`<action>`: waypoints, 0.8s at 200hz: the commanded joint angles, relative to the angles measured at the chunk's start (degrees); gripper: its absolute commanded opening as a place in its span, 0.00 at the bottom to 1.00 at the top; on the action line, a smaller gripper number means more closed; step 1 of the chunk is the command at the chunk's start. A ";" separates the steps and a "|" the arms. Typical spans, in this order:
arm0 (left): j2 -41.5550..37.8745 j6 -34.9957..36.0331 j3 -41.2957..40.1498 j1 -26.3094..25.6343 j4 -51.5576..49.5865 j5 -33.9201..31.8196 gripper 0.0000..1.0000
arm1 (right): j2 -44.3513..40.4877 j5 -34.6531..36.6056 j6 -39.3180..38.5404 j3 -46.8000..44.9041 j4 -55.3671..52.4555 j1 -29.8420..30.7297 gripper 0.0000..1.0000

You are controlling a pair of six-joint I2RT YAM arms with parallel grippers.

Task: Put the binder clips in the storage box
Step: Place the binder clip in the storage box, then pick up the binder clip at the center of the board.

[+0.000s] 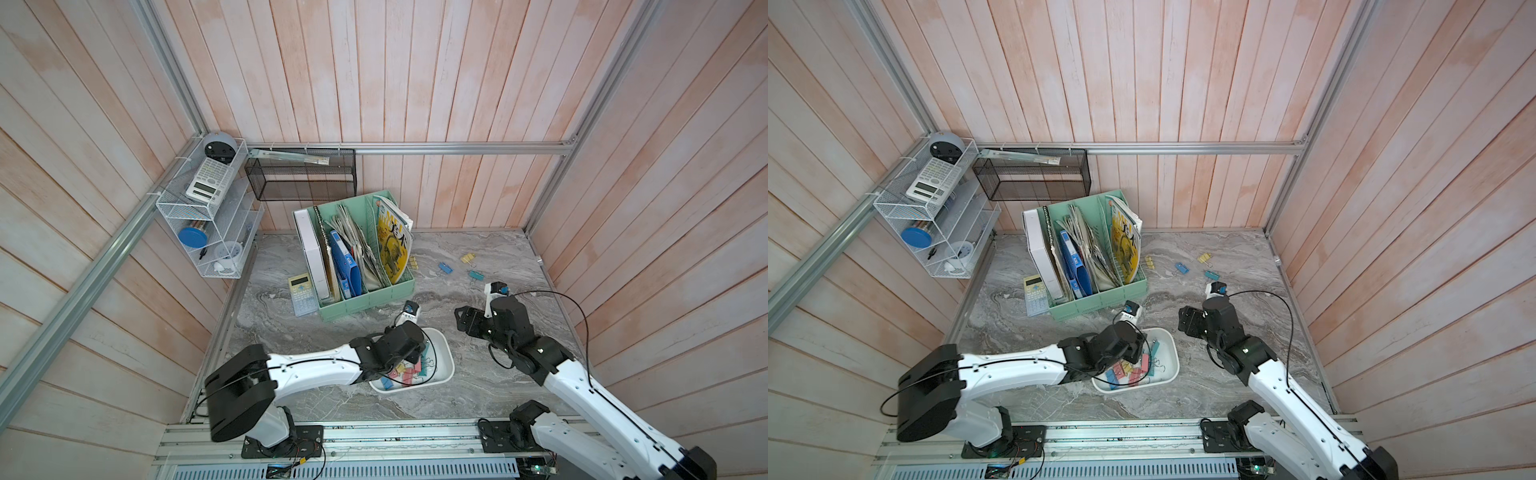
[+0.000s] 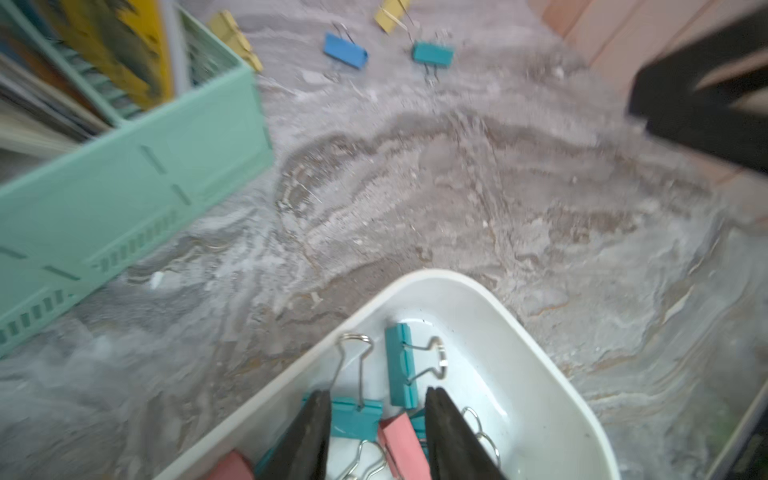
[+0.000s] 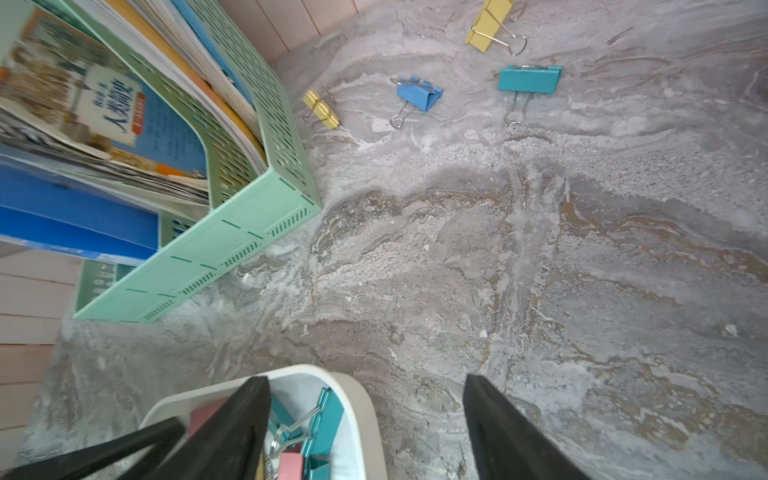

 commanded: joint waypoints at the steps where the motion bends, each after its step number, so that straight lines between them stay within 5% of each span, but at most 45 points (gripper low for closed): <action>1: -11.61 0.62 -4.52 9.48 2.48 0.14 0.48 | 9.14 -0.21 -8.55 10.02 -3.59 -0.97 0.73; 39: -20.83 2.34 -15.21 28.95 9.51 5.98 0.67 | 31.35 7.23 -19.80 29.44 -11.47 -3.27 0.56; 69: -23.16 5.48 -24.53 29.56 21.08 12.92 0.95 | 44.40 13.01 -27.89 38.75 -10.60 -3.74 0.50; 160: -22.36 6.09 -25.45 29.55 24.39 13.73 1.00 | 72.53 20.22 -38.84 64.20 -15.95 -4.27 0.44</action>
